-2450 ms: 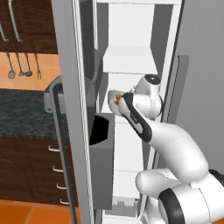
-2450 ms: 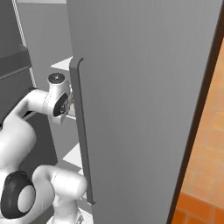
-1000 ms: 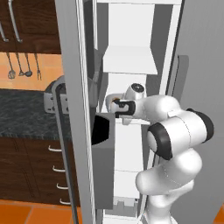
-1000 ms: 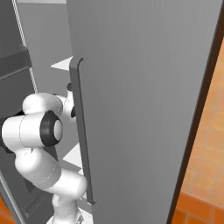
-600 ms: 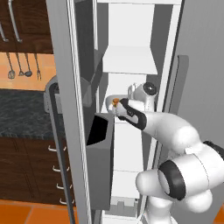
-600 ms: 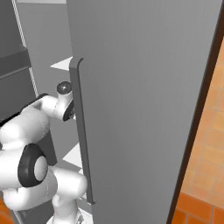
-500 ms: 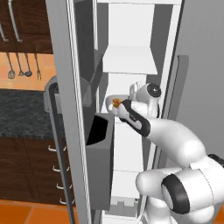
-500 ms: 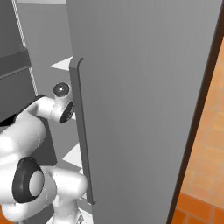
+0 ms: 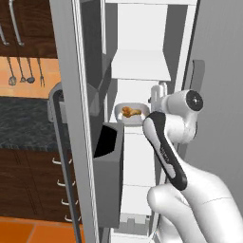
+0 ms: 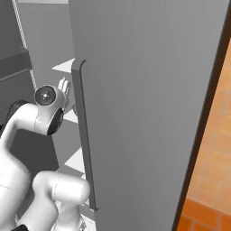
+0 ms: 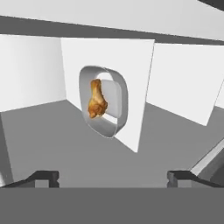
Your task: Take the meat container that has the chicken drumstick and place it on the second highest rack of the freezer. Then take the vegetable container that has the garlic and potato and place it on the highest rack of the freezer.
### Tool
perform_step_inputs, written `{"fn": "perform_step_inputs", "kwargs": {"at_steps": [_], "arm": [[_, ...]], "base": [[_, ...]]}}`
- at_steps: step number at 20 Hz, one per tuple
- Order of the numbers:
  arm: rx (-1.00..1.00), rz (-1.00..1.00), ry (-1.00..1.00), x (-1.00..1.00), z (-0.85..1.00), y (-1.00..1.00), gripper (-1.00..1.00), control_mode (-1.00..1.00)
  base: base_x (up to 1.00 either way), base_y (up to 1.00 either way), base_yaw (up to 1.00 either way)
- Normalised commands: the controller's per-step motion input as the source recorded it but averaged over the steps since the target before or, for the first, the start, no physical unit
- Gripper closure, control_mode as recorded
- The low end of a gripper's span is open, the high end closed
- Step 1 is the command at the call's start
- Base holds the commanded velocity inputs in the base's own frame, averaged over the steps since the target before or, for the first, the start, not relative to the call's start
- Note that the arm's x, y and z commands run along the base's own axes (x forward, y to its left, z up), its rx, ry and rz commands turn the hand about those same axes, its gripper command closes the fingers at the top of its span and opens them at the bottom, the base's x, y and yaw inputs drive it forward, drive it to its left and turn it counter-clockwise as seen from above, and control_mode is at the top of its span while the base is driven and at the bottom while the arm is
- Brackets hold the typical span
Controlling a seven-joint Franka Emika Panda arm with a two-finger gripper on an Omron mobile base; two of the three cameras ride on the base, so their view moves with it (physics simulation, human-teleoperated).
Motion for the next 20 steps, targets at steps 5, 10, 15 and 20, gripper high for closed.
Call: {"fn": "perform_step_inputs", "kwargs": {"at_steps": [5,10,15,20], "arm": [[-0.07,0.14,0.08,-0.93,0.90,-0.18,-1.00,-1.00],[-0.32,0.20,0.21,-0.85,0.25,-0.37,-1.00,-1.00],[-0.41,0.30,0.24,-0.90,0.00,-0.23,-1.00,-1.00],[-0.35,0.41,0.14,-0.45,0.26,-0.22,-1.00,-1.00]], "base": [[0.00,0.00,0.00],[0.00,0.00,0.00],[0.00,0.00,0.00],[0.00,0.00,0.00]]}}
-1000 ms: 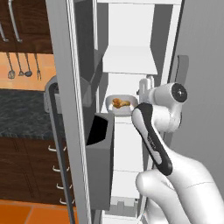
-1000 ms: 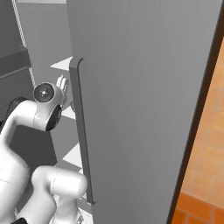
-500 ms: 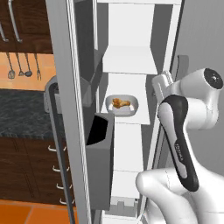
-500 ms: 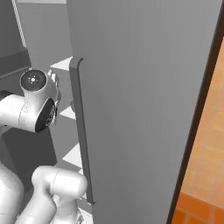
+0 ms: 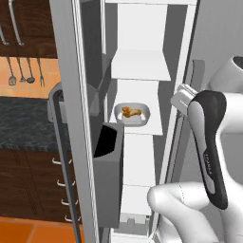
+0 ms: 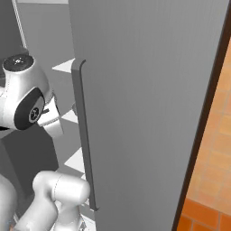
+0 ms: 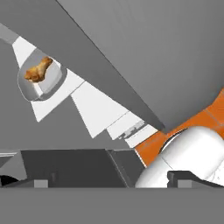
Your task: Take the meat container that has the chicken drumstick and place it on the second highest rack of the freezer. Then take the vegetable container that has the garlic and potato and place it on the highest rack of the freezer.
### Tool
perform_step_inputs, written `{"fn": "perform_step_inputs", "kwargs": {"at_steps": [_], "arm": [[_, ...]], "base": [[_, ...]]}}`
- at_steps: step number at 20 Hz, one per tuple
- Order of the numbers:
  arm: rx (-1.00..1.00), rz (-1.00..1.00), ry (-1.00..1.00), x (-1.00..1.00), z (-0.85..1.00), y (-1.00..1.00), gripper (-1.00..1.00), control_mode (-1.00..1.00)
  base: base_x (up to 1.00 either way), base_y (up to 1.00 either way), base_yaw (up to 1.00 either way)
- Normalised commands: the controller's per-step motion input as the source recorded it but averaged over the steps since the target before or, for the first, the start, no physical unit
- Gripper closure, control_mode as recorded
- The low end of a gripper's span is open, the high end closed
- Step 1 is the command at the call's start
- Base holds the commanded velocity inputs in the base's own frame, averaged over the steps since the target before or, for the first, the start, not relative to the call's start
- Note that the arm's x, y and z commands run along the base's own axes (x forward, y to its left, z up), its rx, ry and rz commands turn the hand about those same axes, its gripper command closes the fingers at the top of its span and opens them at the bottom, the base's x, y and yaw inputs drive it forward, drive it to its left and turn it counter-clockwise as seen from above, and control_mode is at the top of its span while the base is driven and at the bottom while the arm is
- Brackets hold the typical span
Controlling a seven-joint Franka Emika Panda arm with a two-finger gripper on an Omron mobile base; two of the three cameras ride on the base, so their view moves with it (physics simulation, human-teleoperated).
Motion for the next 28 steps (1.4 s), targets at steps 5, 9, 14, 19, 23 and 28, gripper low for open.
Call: {"fn": "perform_step_inputs", "kwargs": {"at_steps": [5,9,14,19,23,28], "arm": [[-0.24,0.47,0.04,-0.59,0.24,-0.01,-1.00,-1.00],[-0.01,0.45,0.03,-0.09,-0.09,0.04,-1.00,-1.00],[-0.01,0.16,0.00,-0.02,-0.07,0.01,-1.00,1.00],[0.00,0.00,0.00,0.00,0.00,0.00,-1.00,1.00],[0.00,0.00,0.00,0.00,0.00,0.00,-1.00,1.00],[0.00,0.00,0.00,0.00,0.00,0.00,-1.00,1.00]], "base": [[0.00,0.00,0.00],[0.00,0.00,0.00],[-0.43,0.00,0.15],[-1.00,-0.07,0.18],[-0.78,0.20,0.80],[-0.17,0.31,0.99]]}}
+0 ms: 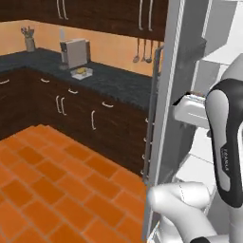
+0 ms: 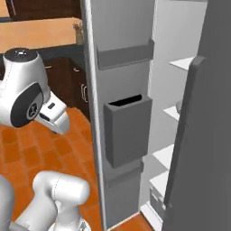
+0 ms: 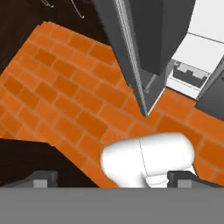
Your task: Take the meat container that has the chicken drumstick and place it on the second highest rack of the freezer. Then take the vegetable container that has the garlic and potato and place it on the highest rack of the freezer.
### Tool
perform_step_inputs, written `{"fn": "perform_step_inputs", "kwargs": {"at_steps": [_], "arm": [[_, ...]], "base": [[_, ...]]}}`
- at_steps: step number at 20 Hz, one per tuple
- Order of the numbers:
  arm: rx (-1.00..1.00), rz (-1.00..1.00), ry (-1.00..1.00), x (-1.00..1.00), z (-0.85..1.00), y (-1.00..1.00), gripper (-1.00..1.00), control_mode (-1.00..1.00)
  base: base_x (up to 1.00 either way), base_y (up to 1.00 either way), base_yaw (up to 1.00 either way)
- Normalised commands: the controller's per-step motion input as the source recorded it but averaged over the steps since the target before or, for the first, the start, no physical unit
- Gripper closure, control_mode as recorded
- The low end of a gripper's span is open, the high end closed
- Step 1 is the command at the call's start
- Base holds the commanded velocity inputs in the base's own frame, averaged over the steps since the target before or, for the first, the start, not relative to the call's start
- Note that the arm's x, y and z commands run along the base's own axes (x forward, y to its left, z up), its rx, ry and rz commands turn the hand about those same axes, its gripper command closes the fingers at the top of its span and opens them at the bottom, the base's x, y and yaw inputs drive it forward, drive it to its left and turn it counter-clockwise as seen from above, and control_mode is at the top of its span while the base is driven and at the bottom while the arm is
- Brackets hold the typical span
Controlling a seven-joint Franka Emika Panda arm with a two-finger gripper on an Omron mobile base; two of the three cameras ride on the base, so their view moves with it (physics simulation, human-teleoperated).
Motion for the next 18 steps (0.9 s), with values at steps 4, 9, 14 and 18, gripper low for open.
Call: {"fn": "perform_step_inputs", "kwargs": {"at_steps": [4,9,14,18], "arm": [[0.00,0.00,0.00,0.00,0.00,0.00,-1.00,1.00],[0.00,0.00,0.00,0.00,0.00,0.00,-1.00,1.00],[0.00,0.00,0.00,0.00,0.00,0.00,-1.00,1.00],[0.00,0.00,0.00,0.00,0.00,0.00,-1.00,1.00]], "base": [[-0.07,0.36,1.00],[0.28,0.51,0.81],[0.99,0.42,0.17],[1.00,0.08,-0.05]]}}
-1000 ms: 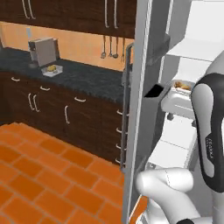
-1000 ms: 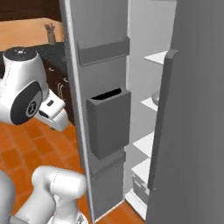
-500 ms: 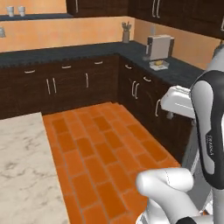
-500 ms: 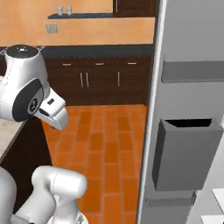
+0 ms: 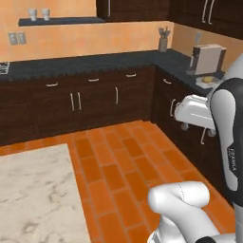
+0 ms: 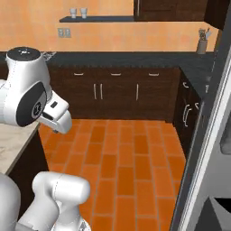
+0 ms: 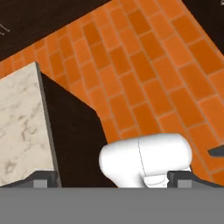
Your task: Take the meat container that has the chicken drumstick and place it on the second highest rack of the freezer. Then take the vegetable container that has the garlic and potato and place it on the highest rack of the freezer.
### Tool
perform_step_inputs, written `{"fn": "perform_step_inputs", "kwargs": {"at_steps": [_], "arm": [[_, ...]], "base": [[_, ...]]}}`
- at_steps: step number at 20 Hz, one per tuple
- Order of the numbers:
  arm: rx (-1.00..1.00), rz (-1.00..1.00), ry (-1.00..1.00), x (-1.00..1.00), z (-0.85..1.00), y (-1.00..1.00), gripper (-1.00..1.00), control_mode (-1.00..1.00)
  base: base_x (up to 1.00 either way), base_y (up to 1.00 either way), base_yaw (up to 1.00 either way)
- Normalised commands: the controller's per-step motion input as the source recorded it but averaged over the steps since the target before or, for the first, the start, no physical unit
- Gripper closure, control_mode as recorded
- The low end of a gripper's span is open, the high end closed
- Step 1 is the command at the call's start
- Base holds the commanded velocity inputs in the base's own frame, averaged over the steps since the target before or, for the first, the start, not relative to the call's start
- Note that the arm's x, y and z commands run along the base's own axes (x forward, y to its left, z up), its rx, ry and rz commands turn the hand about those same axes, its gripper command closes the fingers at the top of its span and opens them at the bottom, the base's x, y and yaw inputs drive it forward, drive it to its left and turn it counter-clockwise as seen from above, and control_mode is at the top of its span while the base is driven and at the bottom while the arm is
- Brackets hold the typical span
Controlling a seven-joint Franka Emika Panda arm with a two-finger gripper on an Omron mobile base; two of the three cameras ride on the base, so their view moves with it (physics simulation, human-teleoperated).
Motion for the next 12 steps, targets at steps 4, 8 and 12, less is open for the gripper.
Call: {"fn": "perform_step_inputs", "kwargs": {"at_steps": [4,8,12], "arm": [[0.00,0.00,0.00,0.00,0.00,0.00,-1.00,1.00],[0.00,0.00,0.00,0.00,0.00,0.00,-1.00,1.00],[0.00,0.00,0.00,0.00,0.00,0.00,-1.00,1.00]], "base": [[1.00,0.00,-0.19],[1.00,0.00,-0.31],[1.00,0.00,-0.38]]}}
